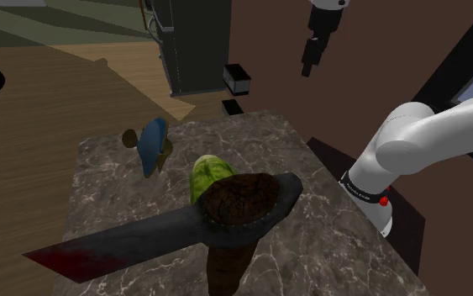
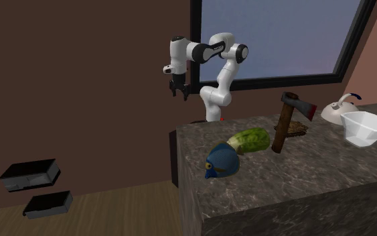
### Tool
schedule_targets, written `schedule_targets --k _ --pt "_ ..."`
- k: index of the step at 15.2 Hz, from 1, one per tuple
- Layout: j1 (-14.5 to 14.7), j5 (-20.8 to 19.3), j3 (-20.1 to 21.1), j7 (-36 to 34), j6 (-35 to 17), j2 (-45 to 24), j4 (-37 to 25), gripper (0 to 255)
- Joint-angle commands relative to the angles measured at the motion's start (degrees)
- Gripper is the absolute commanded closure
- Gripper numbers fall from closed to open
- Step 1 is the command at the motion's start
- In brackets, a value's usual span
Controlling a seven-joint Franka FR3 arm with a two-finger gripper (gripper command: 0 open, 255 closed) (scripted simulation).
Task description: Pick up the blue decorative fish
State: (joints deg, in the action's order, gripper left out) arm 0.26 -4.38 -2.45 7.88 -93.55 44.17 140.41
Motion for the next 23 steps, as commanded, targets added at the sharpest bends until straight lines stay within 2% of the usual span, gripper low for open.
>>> schedule_targets --k 1,7,12,18,23 --pt "0.00 0.00 0.00 0.00 0.00 0.00 0.00 0" --pt "2.17 7.88 7.61 -12.60 -5.64 6.09 6.66 0" --pt "4.19 14.52 15.24 -23.30 -11.75 8.11 9.76 0" --pt "5.56 21.10 25.61 -36.33 -20.63 6.26 10.05 0" --pt "4.11 24.24 35.17 -47.30 -28.47 1.81 7.30 0"
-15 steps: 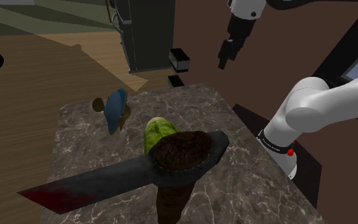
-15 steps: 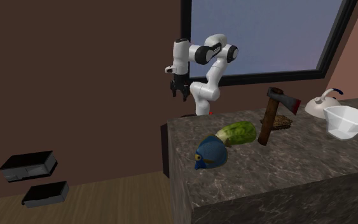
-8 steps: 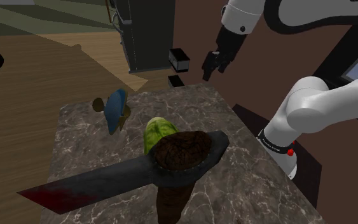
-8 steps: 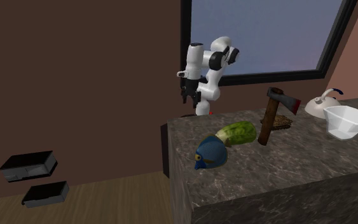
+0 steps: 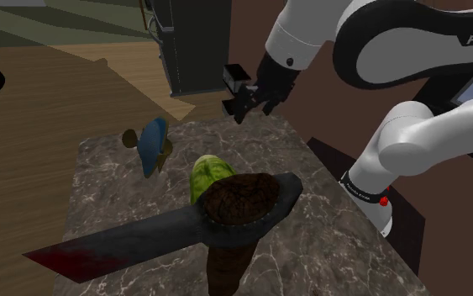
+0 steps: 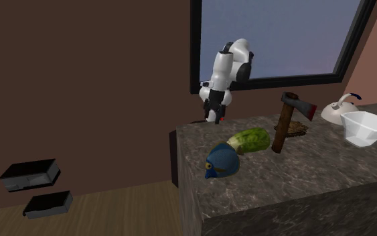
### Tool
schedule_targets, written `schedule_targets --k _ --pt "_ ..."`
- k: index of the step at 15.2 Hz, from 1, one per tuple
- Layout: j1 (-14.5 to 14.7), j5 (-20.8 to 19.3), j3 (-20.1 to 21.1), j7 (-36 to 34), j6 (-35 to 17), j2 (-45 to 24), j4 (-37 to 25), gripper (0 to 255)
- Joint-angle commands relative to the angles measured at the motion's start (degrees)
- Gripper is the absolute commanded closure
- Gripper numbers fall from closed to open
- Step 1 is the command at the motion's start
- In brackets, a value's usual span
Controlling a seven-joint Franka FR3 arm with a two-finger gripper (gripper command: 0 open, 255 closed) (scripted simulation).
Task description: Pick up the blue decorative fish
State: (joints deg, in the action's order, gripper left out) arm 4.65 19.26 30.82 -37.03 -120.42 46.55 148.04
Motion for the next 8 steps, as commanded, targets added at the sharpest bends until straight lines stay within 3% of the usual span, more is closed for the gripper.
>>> schedule_targets --k 1,5,8 --pt "-0.95 0.87 3.91 -4.64 -3.13 -1.67 -1.20 0" --pt "-5.25 0.63 12.51 -13.85 -8.72 -6.33 -5.63 0" --pt "-10.34 -0.97 19.74 -21.09 -12.19 -9.78 -9.91 0"
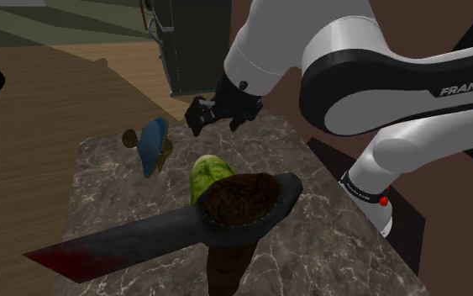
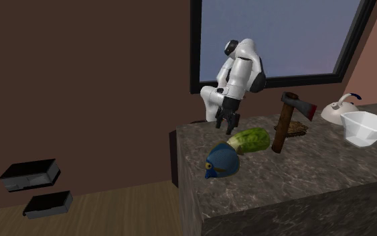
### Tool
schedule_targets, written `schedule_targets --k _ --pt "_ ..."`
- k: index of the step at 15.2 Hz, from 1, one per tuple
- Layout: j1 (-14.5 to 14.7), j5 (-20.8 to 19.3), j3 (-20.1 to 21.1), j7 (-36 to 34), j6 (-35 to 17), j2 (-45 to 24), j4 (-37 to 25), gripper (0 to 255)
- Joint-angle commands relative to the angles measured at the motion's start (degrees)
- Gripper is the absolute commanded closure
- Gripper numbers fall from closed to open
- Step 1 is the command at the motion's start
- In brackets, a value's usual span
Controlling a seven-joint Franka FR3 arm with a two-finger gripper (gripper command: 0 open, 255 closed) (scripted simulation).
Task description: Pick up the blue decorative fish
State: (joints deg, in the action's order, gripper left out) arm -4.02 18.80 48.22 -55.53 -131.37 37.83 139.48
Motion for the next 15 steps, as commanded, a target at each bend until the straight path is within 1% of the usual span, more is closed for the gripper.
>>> schedule_targets --k 1,4,6,8,9,15 --pt "-3.74 -1.32 4.94 -5.07 -2.22 -2.16 -2.94 0" --pt "-11.22 -4.32 13.46 -12.63 -4.54 -5.06 -8.26 0" --pt "-17.34 -6.49 19.85 -17.55 -5.50 -6.43 -12.24 0" --pt "-24.33 -8.32 26.74 -22.06 -5.94 -7.03 -16.59 0" --pt "-25.74 -8.37 28.04 -22.67 -5.94 -6.90 -17.42 0" --pt "-28.09 -7.91 31.83 -23.58 -10.15 -6.94 -14.59 0"
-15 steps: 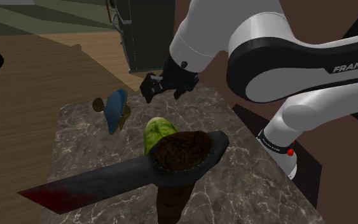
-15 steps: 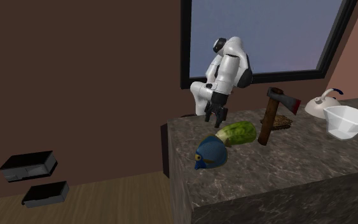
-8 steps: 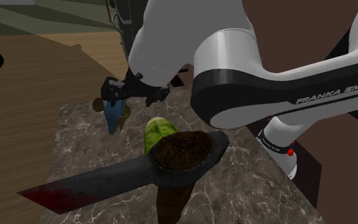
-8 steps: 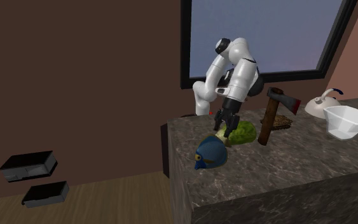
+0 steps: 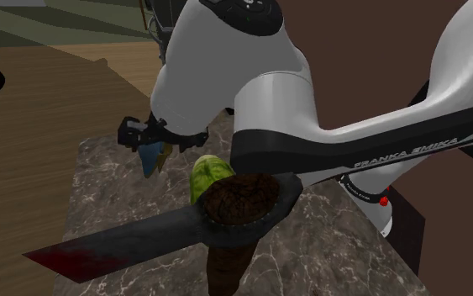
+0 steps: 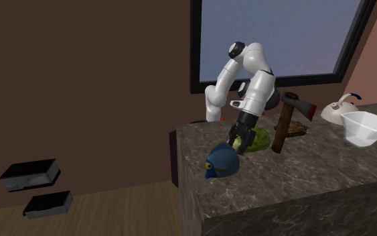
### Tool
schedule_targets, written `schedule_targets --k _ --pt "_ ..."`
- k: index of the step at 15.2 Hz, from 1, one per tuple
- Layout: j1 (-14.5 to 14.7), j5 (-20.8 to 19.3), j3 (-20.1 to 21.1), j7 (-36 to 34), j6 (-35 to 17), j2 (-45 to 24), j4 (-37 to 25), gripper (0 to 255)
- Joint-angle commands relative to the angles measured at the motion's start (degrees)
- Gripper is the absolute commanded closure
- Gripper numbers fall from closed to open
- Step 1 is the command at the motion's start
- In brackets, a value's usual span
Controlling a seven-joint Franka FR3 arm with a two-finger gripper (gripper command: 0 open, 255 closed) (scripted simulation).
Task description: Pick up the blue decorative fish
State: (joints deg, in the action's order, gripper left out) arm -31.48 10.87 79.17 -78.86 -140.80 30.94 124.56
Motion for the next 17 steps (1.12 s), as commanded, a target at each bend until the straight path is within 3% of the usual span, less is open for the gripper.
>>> schedule_targets --k 1,3,4,12,17 --pt "-1.37 0.11 1.99 -0.53 -1.83 -0.08 1.01 0" --pt "-1.36 0.13 1.99 -0.52 -1.83 -0.07 1.01 0" --pt "-1.54 0.12 2.21 -0.59 -1.85 -0.07 0.94 255" --pt "-1.59 0.11 2.22 -0.58 -1.84 -0.09 0.90 255" --pt "0.40 -0.12 -0.74 0.15 0.98 0.00 -0.76 255"
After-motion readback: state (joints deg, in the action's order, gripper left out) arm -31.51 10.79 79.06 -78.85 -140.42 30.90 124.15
